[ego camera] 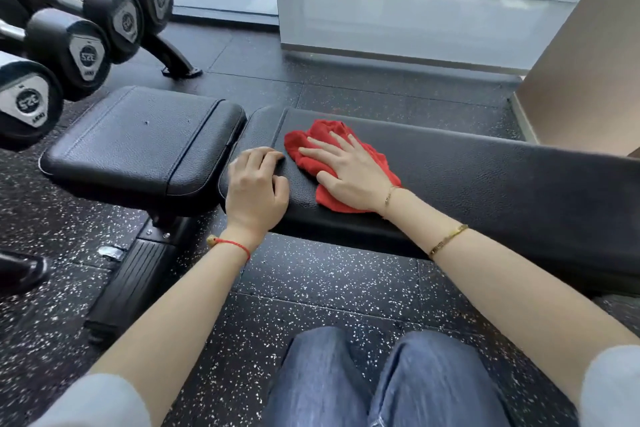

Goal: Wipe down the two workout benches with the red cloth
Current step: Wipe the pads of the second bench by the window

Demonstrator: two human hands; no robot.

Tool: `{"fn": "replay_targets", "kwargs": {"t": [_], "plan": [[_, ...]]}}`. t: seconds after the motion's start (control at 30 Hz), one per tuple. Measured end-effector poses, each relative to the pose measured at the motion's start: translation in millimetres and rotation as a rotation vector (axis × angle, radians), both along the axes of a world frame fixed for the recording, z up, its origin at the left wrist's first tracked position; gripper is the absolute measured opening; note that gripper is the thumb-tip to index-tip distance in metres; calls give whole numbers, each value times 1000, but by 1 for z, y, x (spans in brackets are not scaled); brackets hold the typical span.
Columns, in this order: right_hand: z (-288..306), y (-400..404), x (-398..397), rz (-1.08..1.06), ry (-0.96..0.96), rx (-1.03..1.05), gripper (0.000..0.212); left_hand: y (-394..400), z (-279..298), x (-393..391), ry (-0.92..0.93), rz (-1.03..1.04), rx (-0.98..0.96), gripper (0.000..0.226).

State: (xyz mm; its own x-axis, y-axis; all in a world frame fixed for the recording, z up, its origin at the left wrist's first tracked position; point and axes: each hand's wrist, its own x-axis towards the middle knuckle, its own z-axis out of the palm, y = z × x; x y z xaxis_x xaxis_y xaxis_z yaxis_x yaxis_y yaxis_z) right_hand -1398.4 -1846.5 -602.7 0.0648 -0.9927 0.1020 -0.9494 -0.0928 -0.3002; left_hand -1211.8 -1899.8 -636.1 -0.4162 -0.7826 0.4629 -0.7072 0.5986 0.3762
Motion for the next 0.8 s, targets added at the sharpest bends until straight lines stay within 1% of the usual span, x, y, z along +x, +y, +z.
{"fn": "replay_targets", "kwargs": {"t": [0.1,0.2,0.3,0.37,0.43,0.53,0.6,0.7,0.8], "plan": [[-2,8,-23,65,-33,-9,54,1,1,-1,7,-4,-5,43],[-1,-14,-44,-8,-24,8,51,2,3,-2,7,0,-13,41],[1,-44,-47,-110,27,29,50,3,4,-4,-8,18,-6,40],[2,-53,-40,-111,50,30,51,4,6,-5,-20,23,2,39],[2,-47,-32,-33,42,42,52,5,7,-5,-30,24,16,38],[-1,-17,-25,135,17,28,55,6,10,-5,-45,31,23,39],[-2,-4,-29,181,8,19,57,7,12,-7,-45,31,29,39],[-1,-9,-37,127,-4,33,54,7,10,-6,-21,33,24,38],[4,-37,-30,-36,28,57,52,5,7,-4,-9,22,7,38]]}}
